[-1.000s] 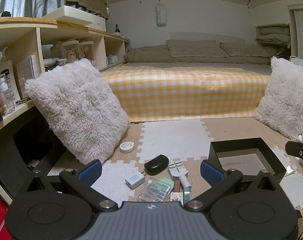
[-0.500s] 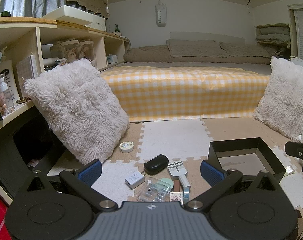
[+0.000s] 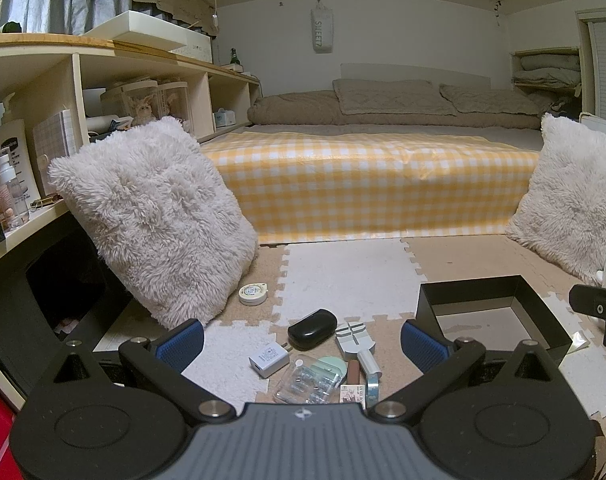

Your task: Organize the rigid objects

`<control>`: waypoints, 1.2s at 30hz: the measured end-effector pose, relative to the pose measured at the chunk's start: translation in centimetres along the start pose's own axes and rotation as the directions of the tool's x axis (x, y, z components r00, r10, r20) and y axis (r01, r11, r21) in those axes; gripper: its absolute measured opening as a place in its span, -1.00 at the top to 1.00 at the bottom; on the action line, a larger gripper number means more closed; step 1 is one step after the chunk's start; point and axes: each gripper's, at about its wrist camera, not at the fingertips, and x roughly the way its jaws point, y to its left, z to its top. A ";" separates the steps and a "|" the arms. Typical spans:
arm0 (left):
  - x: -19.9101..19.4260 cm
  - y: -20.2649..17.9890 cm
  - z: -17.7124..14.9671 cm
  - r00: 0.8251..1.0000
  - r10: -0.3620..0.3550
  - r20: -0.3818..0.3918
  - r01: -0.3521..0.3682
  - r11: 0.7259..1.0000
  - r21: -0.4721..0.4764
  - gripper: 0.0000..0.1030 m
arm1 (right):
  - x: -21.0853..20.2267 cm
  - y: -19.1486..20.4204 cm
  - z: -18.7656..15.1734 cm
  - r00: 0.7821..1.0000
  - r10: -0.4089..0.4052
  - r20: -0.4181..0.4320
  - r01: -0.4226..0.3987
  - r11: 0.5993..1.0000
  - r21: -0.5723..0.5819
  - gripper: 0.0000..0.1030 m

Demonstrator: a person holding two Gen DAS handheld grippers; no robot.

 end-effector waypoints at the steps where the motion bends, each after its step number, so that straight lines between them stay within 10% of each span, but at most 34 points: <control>1: 0.0 0.0 0.0 1.000 0.000 0.000 0.000 1.000 0.000 -1.00 | 0.0 0.0 0.0 1.000 0.000 0.000 0.000 1.000 0.000 -1.00; 36: 1.0 -0.7 1.2 0.998 -0.067 0.017 0.066 0.997 0.044 -1.00 | 1.6 -4.4 2.6 0.999 0.020 0.035 -0.024 0.992 0.122 -1.00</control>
